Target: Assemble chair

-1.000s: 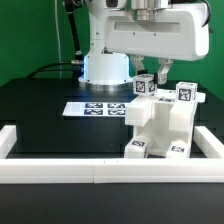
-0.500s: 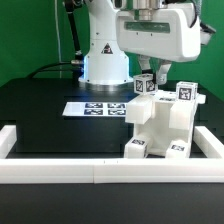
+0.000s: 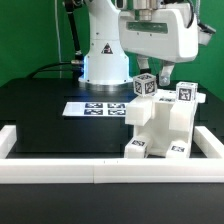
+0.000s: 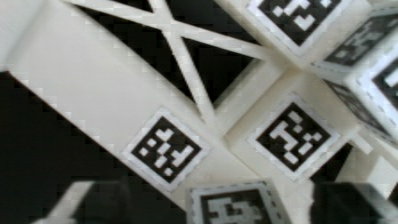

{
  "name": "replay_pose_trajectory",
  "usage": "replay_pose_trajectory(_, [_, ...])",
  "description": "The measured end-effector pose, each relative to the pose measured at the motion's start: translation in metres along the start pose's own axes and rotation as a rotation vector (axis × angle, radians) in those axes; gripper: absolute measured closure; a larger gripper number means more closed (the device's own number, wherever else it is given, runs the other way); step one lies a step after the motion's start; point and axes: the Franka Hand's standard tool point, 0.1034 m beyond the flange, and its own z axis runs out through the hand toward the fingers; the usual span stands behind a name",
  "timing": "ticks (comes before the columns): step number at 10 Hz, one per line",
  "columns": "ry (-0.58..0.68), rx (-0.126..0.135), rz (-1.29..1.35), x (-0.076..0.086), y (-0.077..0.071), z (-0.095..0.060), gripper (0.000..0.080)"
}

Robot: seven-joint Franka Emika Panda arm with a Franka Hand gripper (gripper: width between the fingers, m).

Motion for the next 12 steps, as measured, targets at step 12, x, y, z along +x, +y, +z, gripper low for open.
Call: replay_pose_trajectory(12, [0.004,0.001,-0.800,0.0025,-0.0001,-0.0006,0.0150])
